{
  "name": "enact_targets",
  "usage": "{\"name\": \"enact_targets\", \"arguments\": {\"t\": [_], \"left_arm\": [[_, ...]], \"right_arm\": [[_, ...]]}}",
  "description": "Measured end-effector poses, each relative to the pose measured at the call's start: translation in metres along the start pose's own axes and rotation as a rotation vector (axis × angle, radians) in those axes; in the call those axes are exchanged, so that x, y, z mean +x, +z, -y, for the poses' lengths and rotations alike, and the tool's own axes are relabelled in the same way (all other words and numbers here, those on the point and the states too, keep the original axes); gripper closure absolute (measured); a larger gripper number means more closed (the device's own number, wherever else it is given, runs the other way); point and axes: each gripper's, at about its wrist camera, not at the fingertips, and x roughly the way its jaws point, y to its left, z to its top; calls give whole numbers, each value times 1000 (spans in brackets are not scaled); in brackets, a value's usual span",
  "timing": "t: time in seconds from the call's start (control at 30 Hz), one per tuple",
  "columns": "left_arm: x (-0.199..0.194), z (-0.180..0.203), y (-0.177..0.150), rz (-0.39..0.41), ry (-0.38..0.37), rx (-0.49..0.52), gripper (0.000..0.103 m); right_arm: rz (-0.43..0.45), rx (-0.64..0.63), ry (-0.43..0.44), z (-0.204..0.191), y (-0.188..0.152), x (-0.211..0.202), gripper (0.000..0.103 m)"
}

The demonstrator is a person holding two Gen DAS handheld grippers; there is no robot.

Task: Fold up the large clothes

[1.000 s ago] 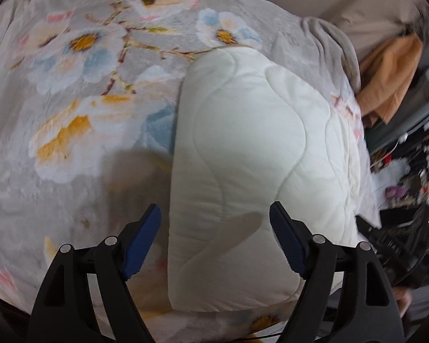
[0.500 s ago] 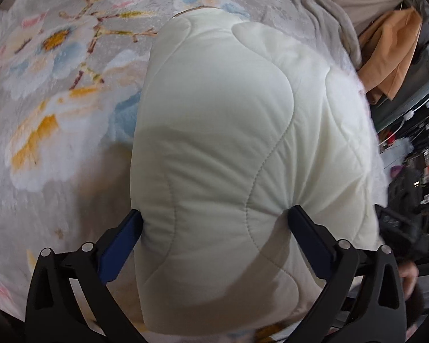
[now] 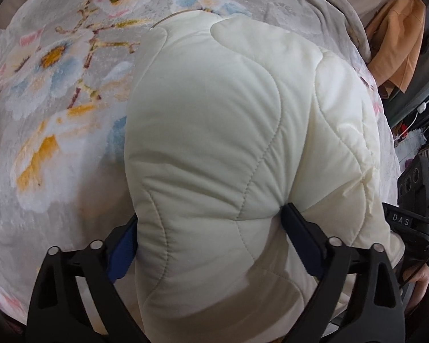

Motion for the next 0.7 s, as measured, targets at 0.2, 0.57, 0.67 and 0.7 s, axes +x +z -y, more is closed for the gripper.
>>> {"name": "enact_targets", "arguments": {"t": [0.2, 0.57, 0.67, 0.7], "left_arm": [[-24, -28, -4, 29, -28, -66, 16], [18, -57, -6, -85, -290, -228, 13], [-13, -40, -5, -19, -230, -145, 30], [-28, -34, -4, 12, -213, -110, 32]], "right_arm": [[7, -16, 10, -1, -9, -9, 79], [10, -14, 21, 14, -5, -18, 78], [58, -94, 6, -13, -18, -37, 81], [75, -116, 8, -22, -20, -45, 82]]}}
